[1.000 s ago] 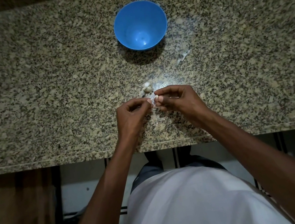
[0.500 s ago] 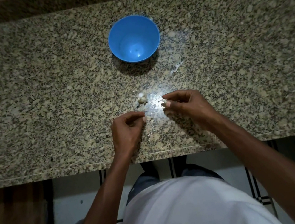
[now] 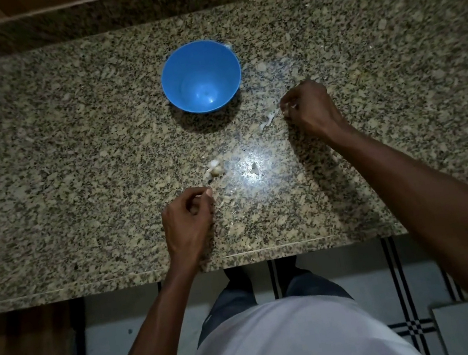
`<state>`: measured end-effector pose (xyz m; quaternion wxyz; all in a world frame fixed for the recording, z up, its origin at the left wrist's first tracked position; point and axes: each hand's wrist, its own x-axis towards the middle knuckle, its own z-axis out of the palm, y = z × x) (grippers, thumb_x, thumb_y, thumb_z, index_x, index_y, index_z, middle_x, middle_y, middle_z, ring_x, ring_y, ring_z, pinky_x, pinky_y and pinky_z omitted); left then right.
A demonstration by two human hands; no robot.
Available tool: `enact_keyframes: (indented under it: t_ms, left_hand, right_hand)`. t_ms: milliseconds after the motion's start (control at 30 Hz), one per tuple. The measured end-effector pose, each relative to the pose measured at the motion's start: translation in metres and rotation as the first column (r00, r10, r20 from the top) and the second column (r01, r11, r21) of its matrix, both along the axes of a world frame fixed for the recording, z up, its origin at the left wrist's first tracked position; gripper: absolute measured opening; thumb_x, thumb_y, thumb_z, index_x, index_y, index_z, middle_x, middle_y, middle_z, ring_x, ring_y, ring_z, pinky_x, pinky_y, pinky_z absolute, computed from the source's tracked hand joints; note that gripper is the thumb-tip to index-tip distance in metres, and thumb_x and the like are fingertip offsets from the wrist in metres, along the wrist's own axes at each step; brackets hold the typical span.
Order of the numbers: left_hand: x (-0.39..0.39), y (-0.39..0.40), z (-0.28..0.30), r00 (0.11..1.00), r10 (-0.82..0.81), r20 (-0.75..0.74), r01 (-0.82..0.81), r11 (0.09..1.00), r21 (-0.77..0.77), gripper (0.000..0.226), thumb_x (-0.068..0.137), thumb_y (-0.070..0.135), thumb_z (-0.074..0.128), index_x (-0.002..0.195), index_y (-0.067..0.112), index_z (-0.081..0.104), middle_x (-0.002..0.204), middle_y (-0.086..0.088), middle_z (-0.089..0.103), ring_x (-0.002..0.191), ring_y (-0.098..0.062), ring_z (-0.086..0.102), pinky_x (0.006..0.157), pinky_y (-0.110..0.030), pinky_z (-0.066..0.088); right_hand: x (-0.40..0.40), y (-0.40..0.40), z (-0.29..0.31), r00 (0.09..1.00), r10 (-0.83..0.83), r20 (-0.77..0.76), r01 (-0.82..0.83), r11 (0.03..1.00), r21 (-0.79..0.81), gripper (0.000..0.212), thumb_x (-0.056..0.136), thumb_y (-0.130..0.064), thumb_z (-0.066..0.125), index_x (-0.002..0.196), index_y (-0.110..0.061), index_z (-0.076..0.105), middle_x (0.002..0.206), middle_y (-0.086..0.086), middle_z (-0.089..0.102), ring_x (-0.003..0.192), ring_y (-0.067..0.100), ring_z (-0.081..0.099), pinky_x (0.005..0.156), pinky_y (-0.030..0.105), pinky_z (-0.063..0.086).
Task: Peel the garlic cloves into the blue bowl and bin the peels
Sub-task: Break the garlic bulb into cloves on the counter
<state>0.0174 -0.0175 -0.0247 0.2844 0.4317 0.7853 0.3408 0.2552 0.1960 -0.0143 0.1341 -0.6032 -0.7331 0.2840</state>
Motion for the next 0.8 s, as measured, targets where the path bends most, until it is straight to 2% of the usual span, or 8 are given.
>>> enact_keyframes:
  t_ms: [100, 167, 267, 333, 467, 600, 700, 800]
  left_hand:
    - [-0.003, -0.003, -0.003, 0.996, 0.07, -0.052, -0.069, 0.997, 0.021, 0.018, 0.096, 0.033, 0.072, 0.109, 0.021, 0.075, 0.085, 0.019, 0.068, 0.077, 0.008, 0.064, 0.068, -0.019, 0.056]
    - [-0.006, -0.002, -0.003, 0.994, 0.087, -0.066, -0.086, 0.996, 0.019, 0.022, 0.094, 0.03, 0.074, 0.113, 0.019, 0.071, 0.093, 0.015, 0.066, 0.085, 0.006, 0.061, 0.071, -0.019, 0.053]
    - [-0.01, 0.004, -0.003, 0.993, 0.085, -0.083, -0.085, 0.996, 0.003, 0.029, 0.092, 0.02, 0.076, 0.119, 0.017, 0.067, 0.101, 0.006, 0.066, 0.088, -0.008, 0.063, 0.077, -0.029, 0.057]
    - [-0.012, 0.009, -0.001, 0.991, 0.074, -0.113, -0.076, 0.997, -0.017, 0.032, 0.092, 0.016, 0.074, 0.122, 0.015, 0.067, 0.109, 0.001, 0.066, 0.095, -0.015, 0.064, 0.083, -0.037, 0.059]
    - [-0.012, 0.015, 0.001, 0.991, 0.064, -0.119, -0.066, 0.998, -0.013, 0.033, 0.093, 0.015, 0.071, 0.125, 0.013, 0.066, 0.112, -0.004, 0.066, 0.097, -0.015, 0.064, 0.086, -0.036, 0.058]
    - [-0.012, 0.019, 0.002, 0.991, 0.072, -0.117, -0.073, 0.997, -0.005, 0.03, 0.095, 0.006, 0.066, 0.124, 0.01, 0.067, 0.118, -0.006, 0.066, 0.106, -0.019, 0.064, 0.093, -0.041, 0.058]
    - [-0.018, 0.025, 0.003, 0.99, 0.045, -0.13, -0.045, 0.999, -0.002, 0.03, 0.095, 0.0, 0.06, 0.122, 0.011, 0.068, 0.118, -0.006, 0.066, 0.106, -0.019, 0.064, 0.092, -0.042, 0.059]
    - [-0.031, 0.039, 0.005, 0.991, -0.065, -0.114, 0.06, 0.997, -0.043, 0.04, 0.091, 0.002, 0.069, 0.129, 0.015, 0.065, 0.124, -0.002, 0.06, 0.106, -0.014, 0.062, 0.093, -0.033, 0.059]
  right_hand:
    - [-0.014, -0.008, -0.001, 0.995, 0.095, 0.008, -0.095, 0.994, 0.052, 0.037, 0.099, -0.018, 0.068, 0.133, -0.005, 0.067, 0.132, 0.019, 0.061, 0.12, 0.032, 0.057, 0.097, 0.037, 0.048]
    - [-0.027, -0.015, -0.003, 0.972, 0.22, 0.081, -0.224, 0.973, 0.055, 0.033, 0.101, -0.022, 0.067, 0.13, -0.009, 0.071, 0.133, 0.018, 0.059, 0.121, 0.033, 0.053, 0.094, 0.034, 0.042]
    - [-0.041, -0.027, -0.007, 0.931, 0.315, 0.183, -0.328, 0.944, 0.043, 0.015, 0.101, -0.009, 0.063, 0.106, -0.003, 0.076, 0.121, 0.02, 0.06, 0.112, 0.037, 0.057, 0.09, 0.043, 0.053]
    - [-0.042, -0.036, -0.011, 0.932, 0.306, 0.195, -0.316, 0.948, 0.023, 0.018, 0.097, 0.0, 0.056, 0.104, 0.001, 0.073, 0.119, 0.022, 0.059, 0.112, 0.04, 0.055, 0.092, 0.05, 0.051]
    - [-0.04, -0.057, -0.009, 0.961, 0.268, 0.069, -0.272, 0.96, 0.063, 0.015, 0.095, 0.003, 0.053, 0.093, 0.007, 0.068, 0.102, 0.021, 0.063, 0.091, 0.037, 0.061, 0.071, 0.047, 0.054]
    - [-0.036, -0.083, -0.004, 0.934, 0.351, -0.072, -0.351, 0.936, 0.015, 0.02, 0.093, 0.009, 0.061, 0.099, 0.0, 0.078, 0.106, 0.013, 0.073, 0.094, 0.024, 0.069, 0.079, 0.032, 0.058]
    - [-0.031, -0.085, 0.004, 0.948, 0.174, -0.266, -0.204, 0.975, -0.089, 0.026, 0.098, 0.004, 0.059, 0.113, -0.006, 0.078, 0.115, 0.008, 0.077, 0.098, 0.013, 0.073, 0.085, 0.027, 0.061]
    - [-0.025, -0.069, 0.01, 0.951, 0.022, -0.309, -0.055, 0.994, -0.099, 0.024, 0.101, -0.002, 0.061, 0.119, -0.009, 0.076, 0.121, 0.007, 0.074, 0.09, -0.001, 0.072, 0.07, 0.019, 0.061]
